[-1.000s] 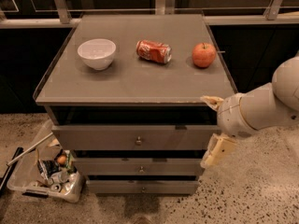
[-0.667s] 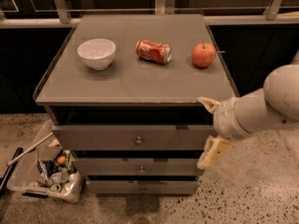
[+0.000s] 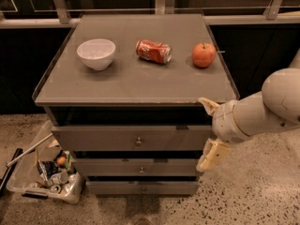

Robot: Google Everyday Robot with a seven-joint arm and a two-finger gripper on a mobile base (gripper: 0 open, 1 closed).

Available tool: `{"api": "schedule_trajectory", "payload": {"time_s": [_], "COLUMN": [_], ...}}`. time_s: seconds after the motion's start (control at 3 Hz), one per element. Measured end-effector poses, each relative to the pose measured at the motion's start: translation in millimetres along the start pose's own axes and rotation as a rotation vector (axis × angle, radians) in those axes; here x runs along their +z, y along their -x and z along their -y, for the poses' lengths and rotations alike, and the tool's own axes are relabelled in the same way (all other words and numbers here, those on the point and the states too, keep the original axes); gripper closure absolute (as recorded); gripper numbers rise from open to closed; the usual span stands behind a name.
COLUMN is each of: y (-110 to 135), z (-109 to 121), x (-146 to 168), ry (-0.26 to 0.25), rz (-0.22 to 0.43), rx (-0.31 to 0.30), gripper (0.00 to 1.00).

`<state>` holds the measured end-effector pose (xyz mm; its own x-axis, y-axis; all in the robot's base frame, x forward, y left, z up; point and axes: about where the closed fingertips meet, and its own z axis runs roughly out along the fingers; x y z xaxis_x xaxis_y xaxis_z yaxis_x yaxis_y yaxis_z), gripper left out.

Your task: Open top drawer

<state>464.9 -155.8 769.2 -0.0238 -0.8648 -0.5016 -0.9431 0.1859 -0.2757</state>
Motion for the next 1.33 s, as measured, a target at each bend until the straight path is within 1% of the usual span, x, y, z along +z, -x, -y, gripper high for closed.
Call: {"api": "schedule_trajectory", "payload": {"time_s": [0.33,0.67,1.0,1.33], "y": [-4,-3,-3,-7], "z": [-13,-15,-16,-10], "x": [-41,-35,-9,18], "ry": [-0.032,-0.029,-0.020,-0.023], "rz": [0.019,0.018,0.033,0.046], "rx": [-0.003,-0.016,-0.025,-0.020], "gripper": [0.00,0.00,0.00,0.00]}}
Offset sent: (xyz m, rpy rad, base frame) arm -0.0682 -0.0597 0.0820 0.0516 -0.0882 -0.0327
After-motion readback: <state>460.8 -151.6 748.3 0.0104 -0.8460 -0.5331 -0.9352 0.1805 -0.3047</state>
